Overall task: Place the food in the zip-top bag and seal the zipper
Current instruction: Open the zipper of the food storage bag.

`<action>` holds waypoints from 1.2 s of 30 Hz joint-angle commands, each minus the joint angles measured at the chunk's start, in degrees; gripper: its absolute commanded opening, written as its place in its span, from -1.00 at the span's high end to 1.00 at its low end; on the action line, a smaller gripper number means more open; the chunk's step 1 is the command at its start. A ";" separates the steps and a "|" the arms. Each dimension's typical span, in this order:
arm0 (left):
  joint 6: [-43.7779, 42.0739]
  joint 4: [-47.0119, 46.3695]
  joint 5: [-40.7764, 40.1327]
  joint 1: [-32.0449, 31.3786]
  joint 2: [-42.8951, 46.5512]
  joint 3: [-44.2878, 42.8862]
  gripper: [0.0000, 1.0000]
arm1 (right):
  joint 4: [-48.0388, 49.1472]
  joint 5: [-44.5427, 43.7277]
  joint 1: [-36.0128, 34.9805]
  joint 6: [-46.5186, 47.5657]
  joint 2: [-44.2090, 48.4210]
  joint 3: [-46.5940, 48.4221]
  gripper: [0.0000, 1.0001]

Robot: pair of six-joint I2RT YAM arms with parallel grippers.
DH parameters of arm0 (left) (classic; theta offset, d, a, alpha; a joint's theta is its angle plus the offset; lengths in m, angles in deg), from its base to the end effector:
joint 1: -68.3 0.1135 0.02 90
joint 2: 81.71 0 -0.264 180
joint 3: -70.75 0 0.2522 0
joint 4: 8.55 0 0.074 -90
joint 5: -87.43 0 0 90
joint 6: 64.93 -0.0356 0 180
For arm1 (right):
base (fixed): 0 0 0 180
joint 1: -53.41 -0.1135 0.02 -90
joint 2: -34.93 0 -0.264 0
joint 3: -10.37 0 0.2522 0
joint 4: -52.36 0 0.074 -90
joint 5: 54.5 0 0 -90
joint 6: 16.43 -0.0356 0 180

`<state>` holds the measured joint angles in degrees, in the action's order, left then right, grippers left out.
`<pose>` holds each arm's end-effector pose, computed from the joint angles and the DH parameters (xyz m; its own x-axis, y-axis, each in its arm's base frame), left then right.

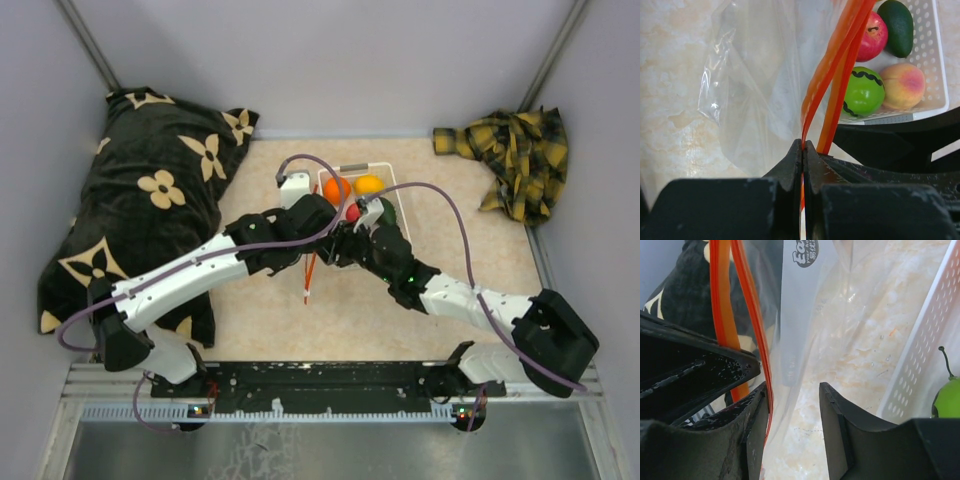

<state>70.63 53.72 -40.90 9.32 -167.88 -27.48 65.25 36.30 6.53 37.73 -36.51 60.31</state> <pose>0.1809 -0.2579 0.3513 -0.6112 -0.0704 -0.7883 0.0448 0.9914 -0.1233 0.1903 0.2040 0.2549 -0.5158 0.3057 -0.8003 -0.5394 0.6099 0.5806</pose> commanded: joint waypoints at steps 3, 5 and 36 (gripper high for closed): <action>-1.42 -3.69 2.31 0.01 3.94 2.55 1.00 | 5.48 -0.70 -0.46 0.57 -0.88 1.00 0.16; -1.69 -3.69 1.59 0.01 4.54 2.96 1.00 | 3.55 -1.06 -0.41 1.86 -1.02 1.90 0.26; -2.60 -20.52 -1.38 0.97 15.97 19.41 0.25 | -16.99 -12.47 -1.36 3.46 -3.12 15.20 1.00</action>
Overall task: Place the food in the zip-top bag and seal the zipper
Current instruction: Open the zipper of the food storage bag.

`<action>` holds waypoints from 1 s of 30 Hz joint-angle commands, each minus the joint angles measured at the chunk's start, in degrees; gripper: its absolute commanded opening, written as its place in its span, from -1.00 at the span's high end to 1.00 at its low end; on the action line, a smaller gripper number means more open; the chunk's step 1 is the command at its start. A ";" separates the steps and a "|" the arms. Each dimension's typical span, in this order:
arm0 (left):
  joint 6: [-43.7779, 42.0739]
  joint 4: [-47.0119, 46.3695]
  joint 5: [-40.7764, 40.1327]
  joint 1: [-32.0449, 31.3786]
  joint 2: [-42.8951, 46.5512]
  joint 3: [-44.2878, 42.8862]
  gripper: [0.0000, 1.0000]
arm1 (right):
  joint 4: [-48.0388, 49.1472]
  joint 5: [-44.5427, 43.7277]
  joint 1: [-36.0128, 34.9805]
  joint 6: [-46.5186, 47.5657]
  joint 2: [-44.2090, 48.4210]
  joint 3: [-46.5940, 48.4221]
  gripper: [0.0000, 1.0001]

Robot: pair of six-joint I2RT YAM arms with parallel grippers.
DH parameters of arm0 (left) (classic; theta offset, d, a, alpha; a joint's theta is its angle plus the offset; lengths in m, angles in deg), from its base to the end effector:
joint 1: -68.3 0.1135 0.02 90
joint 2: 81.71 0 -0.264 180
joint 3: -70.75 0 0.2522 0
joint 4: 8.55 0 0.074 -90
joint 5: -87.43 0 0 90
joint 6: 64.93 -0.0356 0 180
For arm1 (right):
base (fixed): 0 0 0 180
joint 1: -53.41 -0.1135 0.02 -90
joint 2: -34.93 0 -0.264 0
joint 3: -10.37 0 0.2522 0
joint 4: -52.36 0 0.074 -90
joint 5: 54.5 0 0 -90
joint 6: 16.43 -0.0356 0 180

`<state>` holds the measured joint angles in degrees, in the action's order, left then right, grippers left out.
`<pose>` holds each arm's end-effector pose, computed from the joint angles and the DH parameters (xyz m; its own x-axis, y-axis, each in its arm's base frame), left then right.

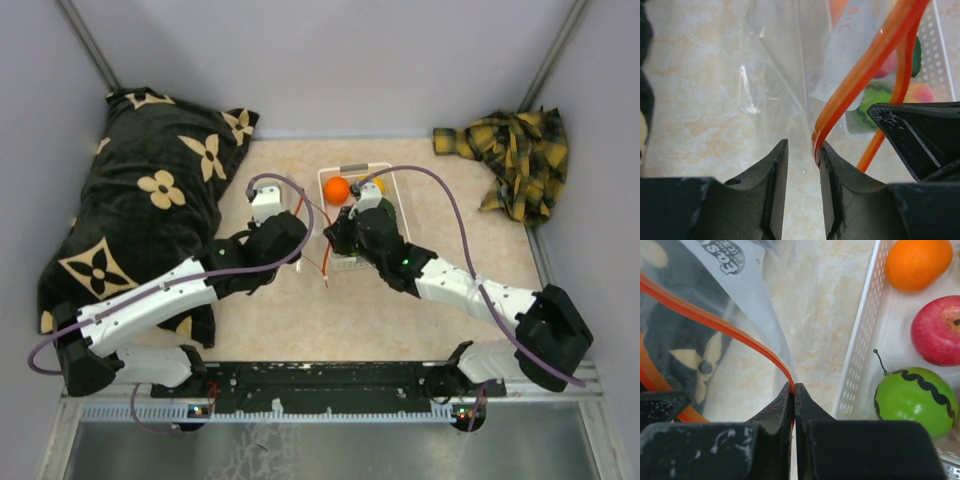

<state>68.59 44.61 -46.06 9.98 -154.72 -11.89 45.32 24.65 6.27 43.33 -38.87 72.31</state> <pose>0.1594 -0.2117 0.3394 -0.5070 -0.1298 -0.8521 0.0086 0.9878 -0.1555 0.2064 0.2126 0.2799 -0.4919 0.1971 -0.8481 -0.4063 0.8095 0.4238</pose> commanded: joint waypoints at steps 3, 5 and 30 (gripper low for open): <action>-0.98 -13.83 3.40 0.32 3.42 4.95 0.16 | 3.18 -0.96 -1.67 -2.18 -1.57 3.64 1.00; -2.02 -14.33 2.60 0.39 3.05 4.53 0.14 | 3.29 -0.87 -2.10 -2.00 -1.97 3.83 1.00; -10.12 -17.79 9.38 5.07 -5.69 -2.67 -0.36 | 2.11 -3.87 -5.31 1.89 -3.47 5.49 1.00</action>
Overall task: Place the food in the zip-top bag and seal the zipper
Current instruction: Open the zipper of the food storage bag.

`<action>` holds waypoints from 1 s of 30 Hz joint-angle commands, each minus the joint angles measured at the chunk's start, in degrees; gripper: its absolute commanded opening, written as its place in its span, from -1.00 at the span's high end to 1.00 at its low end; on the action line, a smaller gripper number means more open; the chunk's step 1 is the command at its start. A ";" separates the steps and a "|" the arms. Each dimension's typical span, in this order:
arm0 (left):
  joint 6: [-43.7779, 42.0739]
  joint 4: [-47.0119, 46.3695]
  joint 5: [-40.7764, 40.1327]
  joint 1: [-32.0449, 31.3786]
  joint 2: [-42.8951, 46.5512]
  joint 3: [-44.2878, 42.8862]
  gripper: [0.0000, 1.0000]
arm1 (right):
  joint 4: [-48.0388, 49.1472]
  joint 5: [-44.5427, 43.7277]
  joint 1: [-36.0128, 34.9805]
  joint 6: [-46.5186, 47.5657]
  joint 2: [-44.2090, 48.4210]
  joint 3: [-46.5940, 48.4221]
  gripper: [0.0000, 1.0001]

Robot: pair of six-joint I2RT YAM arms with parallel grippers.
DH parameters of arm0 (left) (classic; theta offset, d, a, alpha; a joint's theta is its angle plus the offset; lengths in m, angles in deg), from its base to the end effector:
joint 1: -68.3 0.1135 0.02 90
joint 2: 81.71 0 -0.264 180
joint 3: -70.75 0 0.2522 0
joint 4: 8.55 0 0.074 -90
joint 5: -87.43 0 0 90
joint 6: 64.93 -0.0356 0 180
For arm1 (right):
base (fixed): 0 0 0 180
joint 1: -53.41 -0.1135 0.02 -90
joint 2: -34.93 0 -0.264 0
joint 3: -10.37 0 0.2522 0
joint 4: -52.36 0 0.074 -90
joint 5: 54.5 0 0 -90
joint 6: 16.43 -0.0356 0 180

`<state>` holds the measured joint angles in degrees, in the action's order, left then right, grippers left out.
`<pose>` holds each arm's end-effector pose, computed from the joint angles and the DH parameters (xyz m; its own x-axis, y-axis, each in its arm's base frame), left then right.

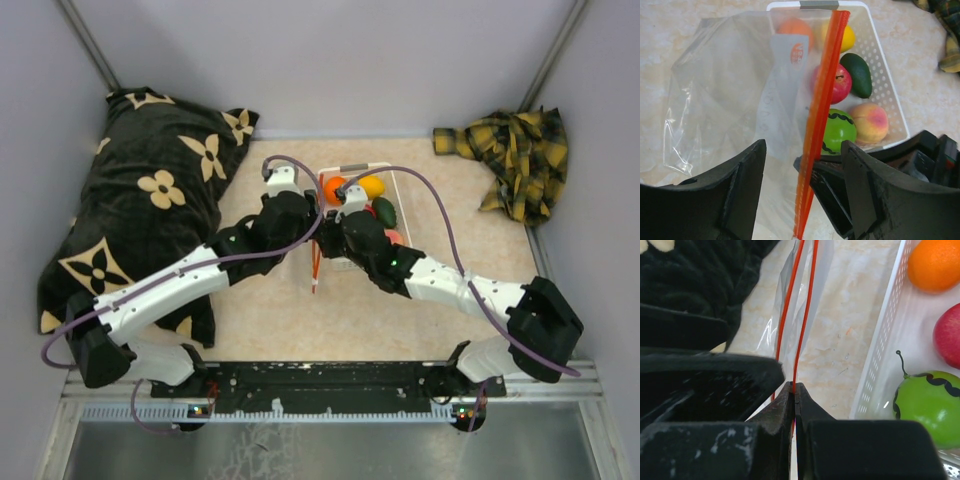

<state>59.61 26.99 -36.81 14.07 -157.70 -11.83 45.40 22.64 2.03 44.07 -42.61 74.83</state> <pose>0.1899 -0.2294 0.3485 -0.4502 -0.1770 -0.8752 0.1550 0.9498 -0.2718 0.2002 0.2379 0.2770 -0.4970 0.1471 -0.8552 -0.4440 0.8036 0.3962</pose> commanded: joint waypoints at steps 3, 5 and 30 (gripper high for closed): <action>-1.15 1.20 -1.60 1.62 -3.90 -3.60 -0.28 | 1.82 -2.20 -1.23 1.38 0.52 2.99 1.00; -1.35 1.56 -2.09 2.13 -3.91 -3.36 -0.22 | 1.69 -2.54 -1.26 1.48 0.75 2.92 1.00; -3.64 2.39 -1.40 5.24 -6.77 -4.66 0.14 | 1.67 -2.25 -2.17 2.63 0.54 3.84 1.00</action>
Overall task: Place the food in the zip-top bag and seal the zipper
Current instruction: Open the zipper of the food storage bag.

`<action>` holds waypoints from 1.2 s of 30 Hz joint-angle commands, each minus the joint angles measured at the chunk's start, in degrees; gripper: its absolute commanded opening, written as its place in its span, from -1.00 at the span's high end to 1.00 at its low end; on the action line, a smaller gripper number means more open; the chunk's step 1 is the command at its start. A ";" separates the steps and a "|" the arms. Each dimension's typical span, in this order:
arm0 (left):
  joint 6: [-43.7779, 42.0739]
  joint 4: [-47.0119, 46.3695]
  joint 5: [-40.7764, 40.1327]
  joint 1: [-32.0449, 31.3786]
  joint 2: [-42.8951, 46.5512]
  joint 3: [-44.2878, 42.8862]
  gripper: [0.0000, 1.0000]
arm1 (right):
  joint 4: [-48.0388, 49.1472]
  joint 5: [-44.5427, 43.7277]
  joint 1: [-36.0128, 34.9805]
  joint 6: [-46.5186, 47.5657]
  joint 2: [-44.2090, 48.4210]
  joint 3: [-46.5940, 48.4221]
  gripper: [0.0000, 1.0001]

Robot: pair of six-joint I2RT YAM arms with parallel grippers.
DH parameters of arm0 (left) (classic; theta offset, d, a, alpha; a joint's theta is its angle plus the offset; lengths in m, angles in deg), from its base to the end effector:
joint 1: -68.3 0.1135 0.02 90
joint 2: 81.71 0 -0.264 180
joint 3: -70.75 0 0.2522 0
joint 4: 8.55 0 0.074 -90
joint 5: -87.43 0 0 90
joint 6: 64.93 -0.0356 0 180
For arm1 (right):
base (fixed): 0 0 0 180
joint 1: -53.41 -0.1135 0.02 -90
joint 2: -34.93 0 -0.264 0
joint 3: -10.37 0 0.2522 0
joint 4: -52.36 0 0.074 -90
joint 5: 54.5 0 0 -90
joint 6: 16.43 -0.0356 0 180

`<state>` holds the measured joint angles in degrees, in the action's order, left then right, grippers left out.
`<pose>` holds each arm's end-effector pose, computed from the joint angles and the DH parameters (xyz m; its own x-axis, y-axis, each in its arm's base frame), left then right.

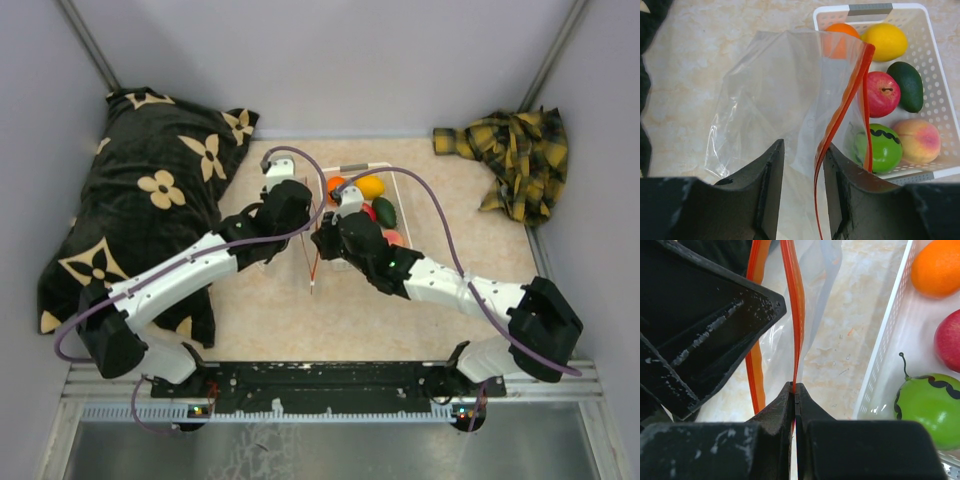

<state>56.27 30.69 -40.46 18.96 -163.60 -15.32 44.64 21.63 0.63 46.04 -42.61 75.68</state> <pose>0.2237 -0.2269 0.3346 -0.4606 -0.0912 -0.8829 0.0380 0.9918 -0.1223 0.1953 0.2429 0.2808 -0.4774 0.1134 -0.8714 -0.4693 0.8055 0.3619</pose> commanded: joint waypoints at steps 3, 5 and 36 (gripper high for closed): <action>0.24 -1.09 2.96 0.39 -1.42 -0.94 0.16 | 2.79 -1.40 -0.76 0.39 0.72 2.79 1.00; 0.51 -0.84 2.92 0.45 -1.60 -0.82 0.22 | 2.77 -1.87 -0.79 0.31 0.71 2.76 1.00; -19.06 24.44 -10.89 0.75 -1.61 -18.23 1.00 | -1.00 -2.47 4.45 0.75 -0.55 4.40 1.00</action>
<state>41.10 51.95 -47.30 19.33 -163.97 -30.80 40.68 17.76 4.35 45.99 -43.48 77.91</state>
